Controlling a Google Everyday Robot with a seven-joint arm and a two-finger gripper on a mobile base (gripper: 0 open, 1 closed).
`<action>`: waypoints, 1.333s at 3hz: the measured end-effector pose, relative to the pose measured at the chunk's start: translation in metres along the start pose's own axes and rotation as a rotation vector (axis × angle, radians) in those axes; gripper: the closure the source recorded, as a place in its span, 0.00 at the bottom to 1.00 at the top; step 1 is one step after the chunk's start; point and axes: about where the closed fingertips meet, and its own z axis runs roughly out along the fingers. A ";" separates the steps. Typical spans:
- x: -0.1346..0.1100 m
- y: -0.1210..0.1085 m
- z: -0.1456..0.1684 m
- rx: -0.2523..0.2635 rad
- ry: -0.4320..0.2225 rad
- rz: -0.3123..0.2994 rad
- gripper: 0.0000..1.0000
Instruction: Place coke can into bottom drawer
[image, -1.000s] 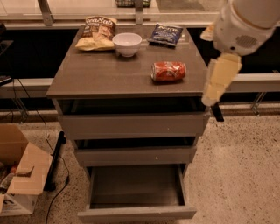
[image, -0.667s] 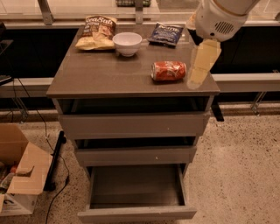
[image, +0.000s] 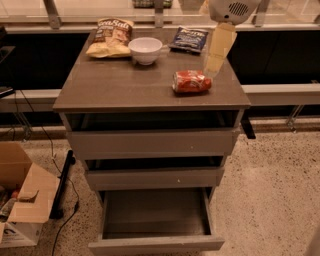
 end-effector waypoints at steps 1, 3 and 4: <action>0.000 -0.007 0.030 -0.036 -0.003 0.014 0.00; 0.012 -0.031 0.119 -0.113 -0.031 0.076 0.00; 0.032 -0.036 0.153 -0.149 -0.043 0.150 0.00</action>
Offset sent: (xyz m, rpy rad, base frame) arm 0.0855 0.0194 -0.1016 0.0627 0.1396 -0.0235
